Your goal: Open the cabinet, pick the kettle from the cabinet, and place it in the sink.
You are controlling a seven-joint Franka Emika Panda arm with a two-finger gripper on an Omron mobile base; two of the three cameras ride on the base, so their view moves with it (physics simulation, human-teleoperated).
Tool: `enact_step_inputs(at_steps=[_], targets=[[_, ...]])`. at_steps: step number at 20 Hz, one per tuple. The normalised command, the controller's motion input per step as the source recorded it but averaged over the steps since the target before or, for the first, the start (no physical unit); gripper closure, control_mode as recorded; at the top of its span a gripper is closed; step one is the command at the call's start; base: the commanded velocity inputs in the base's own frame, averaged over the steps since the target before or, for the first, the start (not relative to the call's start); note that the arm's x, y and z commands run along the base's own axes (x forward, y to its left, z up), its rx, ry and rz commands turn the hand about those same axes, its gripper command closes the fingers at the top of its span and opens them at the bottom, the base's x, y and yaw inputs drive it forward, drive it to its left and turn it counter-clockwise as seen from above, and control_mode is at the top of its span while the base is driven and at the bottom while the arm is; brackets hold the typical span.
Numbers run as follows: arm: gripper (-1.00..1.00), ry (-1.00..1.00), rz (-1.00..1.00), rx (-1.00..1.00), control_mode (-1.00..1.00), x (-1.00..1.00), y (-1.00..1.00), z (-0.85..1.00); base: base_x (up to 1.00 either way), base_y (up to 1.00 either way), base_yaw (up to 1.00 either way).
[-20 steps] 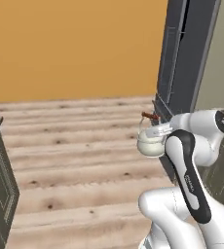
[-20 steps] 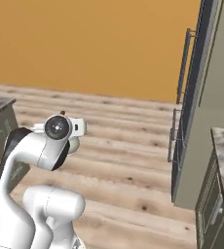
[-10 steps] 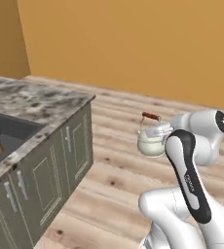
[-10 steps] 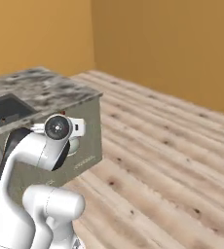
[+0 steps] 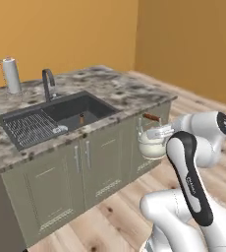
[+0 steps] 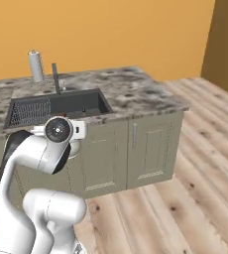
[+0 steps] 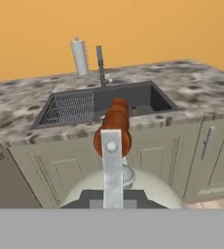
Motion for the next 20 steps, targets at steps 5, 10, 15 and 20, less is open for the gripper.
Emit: enact_step_inputs(at_steps=[5,10,15,20], targets=[[1.0,0.0,0.0,0.0,1.0,0.0,0.0,0.0,0.17,-0.03,0.66],[1.0,0.0,0.0,0.0,1.0,0.0,0.0,0.0,0.28,-0.05,0.51],[1.0,0.0,0.0,0.0,1.0,0.0,0.0,0.0,0.31,-0.04,0.18],[1.0,0.0,0.0,0.0,1.0,0.0,0.0,0.0,0.34,-0.13,-0.02]])
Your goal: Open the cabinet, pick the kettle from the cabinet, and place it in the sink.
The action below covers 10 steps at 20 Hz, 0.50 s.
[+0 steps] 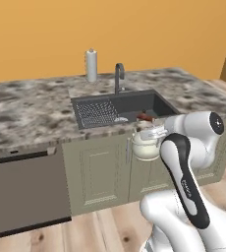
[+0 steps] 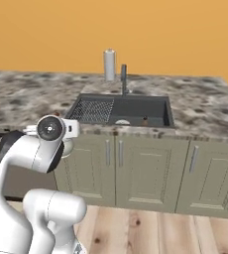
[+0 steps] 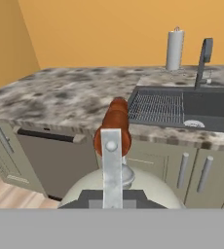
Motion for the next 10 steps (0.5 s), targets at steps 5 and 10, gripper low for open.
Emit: enact_step_inputs(at_steps=[5,10], targets=[[1.0,0.0,0.0,0.0,1.0,0.0,0.0,0.0,0.55,-0.2,-0.02],[1.0,0.0,0.0,0.0,1.0,0.0,0.0,0.0,0.59,-0.23,0.0]])
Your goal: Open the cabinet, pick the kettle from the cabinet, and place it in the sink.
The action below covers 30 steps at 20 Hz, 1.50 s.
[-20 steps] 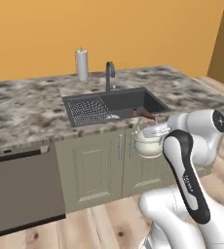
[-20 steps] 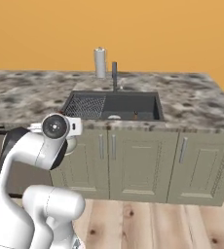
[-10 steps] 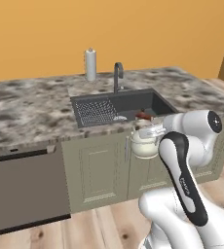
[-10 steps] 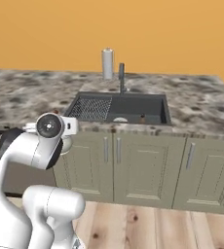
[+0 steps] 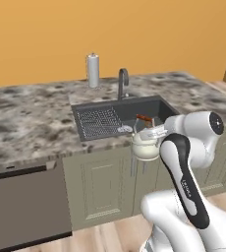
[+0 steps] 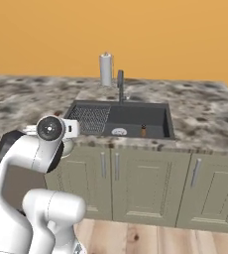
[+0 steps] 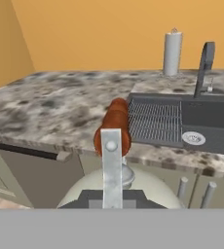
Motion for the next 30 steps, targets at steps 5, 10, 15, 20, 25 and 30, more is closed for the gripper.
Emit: enact_step_inputs(at_steps=[5,10,15,20,25,30], targets=[[1.0,0.0,0.0,0.0,1.0,0.0,0.0,0.0,0.54,-0.33,0.0],[1.0,0.0,0.0,0.0,1.0,0.0,0.0,0.0,0.43,-0.44,0.0],[1.0,0.0,0.0,0.0,1.0,0.0,0.0,0.0,0.35,-0.49,0.0],[1.0,0.0,0.0,0.0,1.0,0.0,0.0,0.0,0.31,-0.51,0.0],[1.0,0.0,0.0,0.0,1.0,0.0,0.0,0.0,0.32,-0.51,0.0],[1.0,0.0,0.0,0.0,1.0,0.0,0.0,0.0,0.37,-0.47,0.0]])
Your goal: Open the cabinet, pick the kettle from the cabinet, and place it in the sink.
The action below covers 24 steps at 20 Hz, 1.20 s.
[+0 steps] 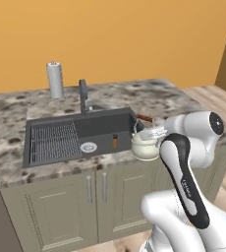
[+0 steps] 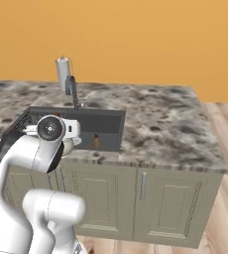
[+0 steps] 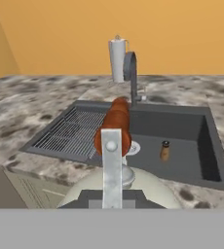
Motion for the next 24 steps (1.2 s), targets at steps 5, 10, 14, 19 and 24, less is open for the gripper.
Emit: enact_step_inputs(at_steps=[5,10,14,19,24], targets=[[1.0,0.0,0.0,0.0,1.0,0.0,0.0,0.0,0.38,-0.46,0.0],[1.0,0.0,0.0,0.0,1.0,0.0,0.0,0.0,0.43,-0.41,0.0],[1.0,0.0,0.0,0.0,1.0,0.0,0.0,0.0,0.53,-0.23,0.0],[1.0,0.0,0.0,0.0,1.0,0.0,0.0,0.0,0.58,-0.09,0.0],[1.0,0.0,0.0,0.0,1.0,0.0,0.0,0.0,0.51,-0.12,0.0]])
